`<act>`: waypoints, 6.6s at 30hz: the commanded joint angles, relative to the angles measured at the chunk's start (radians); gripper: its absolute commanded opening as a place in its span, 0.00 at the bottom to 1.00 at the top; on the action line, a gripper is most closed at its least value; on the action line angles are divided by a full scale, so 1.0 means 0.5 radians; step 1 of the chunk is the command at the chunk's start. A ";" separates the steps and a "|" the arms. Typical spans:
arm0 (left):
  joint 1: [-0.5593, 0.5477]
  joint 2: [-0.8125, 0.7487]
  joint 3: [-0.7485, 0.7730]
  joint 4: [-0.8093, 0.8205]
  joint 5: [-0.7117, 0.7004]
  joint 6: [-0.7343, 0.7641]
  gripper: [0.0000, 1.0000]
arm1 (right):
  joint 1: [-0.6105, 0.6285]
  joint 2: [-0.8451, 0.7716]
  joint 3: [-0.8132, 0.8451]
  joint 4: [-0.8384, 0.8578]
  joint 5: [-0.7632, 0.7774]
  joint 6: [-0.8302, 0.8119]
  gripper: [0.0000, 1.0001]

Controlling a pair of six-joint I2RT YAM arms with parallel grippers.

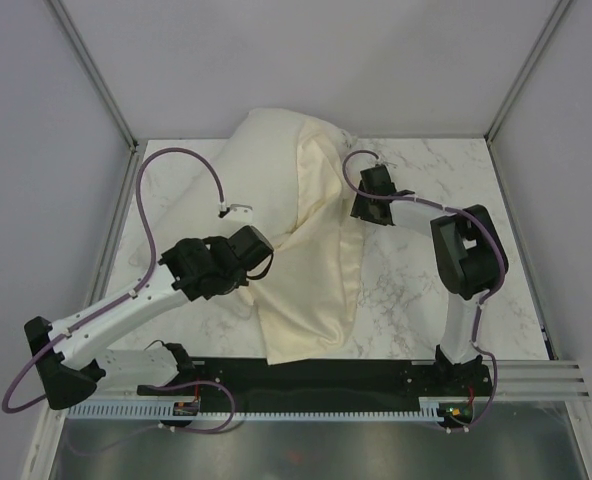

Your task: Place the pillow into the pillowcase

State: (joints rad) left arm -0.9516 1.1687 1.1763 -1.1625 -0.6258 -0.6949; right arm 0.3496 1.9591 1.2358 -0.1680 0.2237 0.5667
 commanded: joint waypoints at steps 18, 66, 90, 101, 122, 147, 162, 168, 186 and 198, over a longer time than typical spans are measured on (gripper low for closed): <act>-0.011 0.147 -0.033 0.110 -0.068 -0.025 0.02 | -0.364 -0.058 0.103 -0.222 0.083 0.121 0.00; 0.391 0.316 -0.285 0.868 0.138 0.129 1.00 | 0.016 -0.157 -0.002 -0.130 0.104 0.032 0.90; 1.583 -0.312 -0.966 1.466 0.460 -0.279 1.00 | -0.574 -0.221 0.053 -0.094 -0.008 0.045 0.85; 1.797 -0.466 -0.659 1.457 0.687 -0.114 1.00 | -0.392 -0.273 0.295 0.252 -0.805 -0.124 0.97; 1.051 0.326 0.126 1.162 0.699 0.294 1.00 | 0.420 -0.583 -0.247 0.825 -1.736 -0.093 0.85; 1.369 0.446 -0.033 1.346 0.718 0.160 0.02 | 0.760 -1.158 -0.778 0.097 -0.927 -0.621 0.93; 1.486 -0.355 -0.107 1.218 0.586 0.117 0.02 | 0.946 -0.427 -0.358 0.182 -0.153 -0.307 0.05; 1.486 -0.325 -0.119 1.224 0.638 0.117 0.02 | 0.605 -0.666 -0.646 0.287 -0.239 -0.173 0.00; 1.483 -0.358 -0.171 1.245 0.561 0.092 0.02 | 0.861 -1.200 -0.414 -0.489 -0.469 -0.759 0.77; 1.897 -0.503 -0.183 1.218 0.755 -0.086 0.02 | 1.022 -0.526 -0.048 -0.327 -0.444 -0.762 0.77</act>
State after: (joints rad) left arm -0.0566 0.9695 1.0889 -0.5957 -0.1505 -0.6926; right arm 0.8654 1.6253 1.1610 -0.3538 0.0196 0.1883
